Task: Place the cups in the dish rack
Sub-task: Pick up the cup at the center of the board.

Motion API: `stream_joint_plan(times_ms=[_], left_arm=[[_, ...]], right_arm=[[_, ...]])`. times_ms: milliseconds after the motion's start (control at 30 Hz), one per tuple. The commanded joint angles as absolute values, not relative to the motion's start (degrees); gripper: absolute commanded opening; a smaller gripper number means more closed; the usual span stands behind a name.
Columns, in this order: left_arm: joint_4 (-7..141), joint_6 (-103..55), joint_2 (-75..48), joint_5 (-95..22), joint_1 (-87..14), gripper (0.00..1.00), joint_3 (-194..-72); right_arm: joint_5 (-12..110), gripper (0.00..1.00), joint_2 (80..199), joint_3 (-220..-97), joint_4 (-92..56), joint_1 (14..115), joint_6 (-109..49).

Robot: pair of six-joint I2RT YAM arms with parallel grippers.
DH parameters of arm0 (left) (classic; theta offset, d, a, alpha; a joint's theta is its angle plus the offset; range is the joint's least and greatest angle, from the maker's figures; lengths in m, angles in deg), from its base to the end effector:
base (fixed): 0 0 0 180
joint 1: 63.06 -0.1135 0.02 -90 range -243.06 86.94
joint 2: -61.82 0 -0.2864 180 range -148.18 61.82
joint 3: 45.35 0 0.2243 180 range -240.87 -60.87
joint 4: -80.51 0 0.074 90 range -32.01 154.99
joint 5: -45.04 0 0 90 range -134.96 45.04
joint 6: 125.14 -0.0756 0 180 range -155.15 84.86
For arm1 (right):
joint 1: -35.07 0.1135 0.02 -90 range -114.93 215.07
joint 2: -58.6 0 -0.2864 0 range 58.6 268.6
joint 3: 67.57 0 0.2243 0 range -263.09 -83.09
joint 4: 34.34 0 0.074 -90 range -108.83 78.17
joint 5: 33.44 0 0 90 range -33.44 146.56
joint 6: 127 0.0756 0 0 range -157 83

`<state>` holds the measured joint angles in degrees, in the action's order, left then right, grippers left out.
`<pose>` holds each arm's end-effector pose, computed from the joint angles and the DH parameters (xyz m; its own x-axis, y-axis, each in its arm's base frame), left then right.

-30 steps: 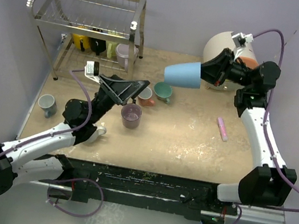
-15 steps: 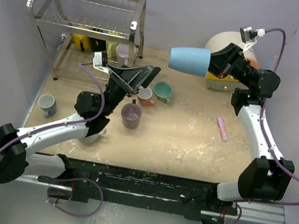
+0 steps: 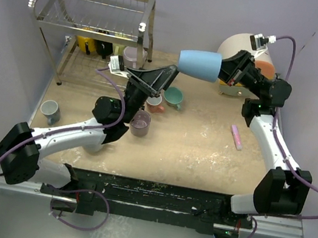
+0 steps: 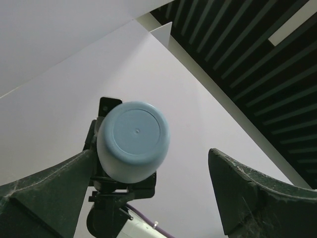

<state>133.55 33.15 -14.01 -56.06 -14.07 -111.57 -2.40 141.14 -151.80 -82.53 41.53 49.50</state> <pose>0.1938 -0.2007 0.4556 -0.4358 -0.8882 -0.1457 0.6591 -0.2047 -0.7237 0.2708 0.0958 0.4905 -0.5591 0.4547 -0.6933 -0.7955 -0.0584 0.6032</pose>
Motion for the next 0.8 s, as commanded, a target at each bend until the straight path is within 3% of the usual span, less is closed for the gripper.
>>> stream_joint_plan(times_ms=[0,300,767], left_arm=[[135.92,30.57,-14.74,-59.88,-13.50,0.99,-114.96],[128.52,30.11,-14.85,-60.52,-13.41,1.00,-117.99],[124.18,30.78,-13.77,-59.53,-13.31,0.90,-117.23]], right_arm=[[-0.39,0.00,138.26,-151.55,-85.59,42.14,49.57],[-1.22,0.00,137.79,-150.07,-82.94,43.54,45.94],[-2.71,0.00,138.10,-151.55,-78.74,44.02,38.99]])
